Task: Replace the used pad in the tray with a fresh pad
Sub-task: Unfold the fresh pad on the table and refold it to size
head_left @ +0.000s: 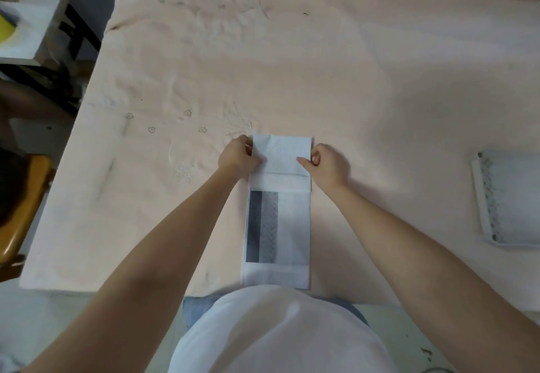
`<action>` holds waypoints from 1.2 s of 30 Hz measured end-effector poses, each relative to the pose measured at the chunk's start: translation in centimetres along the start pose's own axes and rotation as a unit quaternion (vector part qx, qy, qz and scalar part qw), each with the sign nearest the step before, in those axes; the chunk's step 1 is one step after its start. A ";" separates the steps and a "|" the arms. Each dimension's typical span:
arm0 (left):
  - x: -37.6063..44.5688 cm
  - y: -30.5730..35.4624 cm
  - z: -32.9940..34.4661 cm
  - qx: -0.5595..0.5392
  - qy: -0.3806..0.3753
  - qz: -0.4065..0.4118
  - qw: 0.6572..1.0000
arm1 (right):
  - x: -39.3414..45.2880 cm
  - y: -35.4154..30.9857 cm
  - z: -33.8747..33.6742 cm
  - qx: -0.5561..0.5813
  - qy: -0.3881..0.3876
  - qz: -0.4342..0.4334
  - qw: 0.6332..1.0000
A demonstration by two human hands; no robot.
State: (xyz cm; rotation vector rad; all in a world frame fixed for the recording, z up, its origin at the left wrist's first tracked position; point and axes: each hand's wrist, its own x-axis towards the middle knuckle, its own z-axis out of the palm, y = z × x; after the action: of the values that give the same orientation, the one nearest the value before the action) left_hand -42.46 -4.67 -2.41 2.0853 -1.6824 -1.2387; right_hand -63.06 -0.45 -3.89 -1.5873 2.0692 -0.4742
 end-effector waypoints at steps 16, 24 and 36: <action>-0.7 -1.7 1.2 0.214 0.136 0.083 0.964 | 0.4 1.8 1.1 -0.052 0.061 -0.087 0.993; -1.9 -5.5 1.3 0.206 0.048 0.386 0.898 | -1.9 3.3 -0.9 -0.098 -0.071 -0.264 0.957; -0.9 -6.9 0.7 0.265 0.081 0.453 0.847 | -1.7 3.7 -0.6 -0.128 -0.031 -0.299 0.945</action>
State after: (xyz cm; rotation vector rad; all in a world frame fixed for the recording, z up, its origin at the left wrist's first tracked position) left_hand -37.97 -1.28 -6.60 1.1568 -2.6242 -0.3017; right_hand -66.00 2.18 -5.15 -2.3623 1.6196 -0.3549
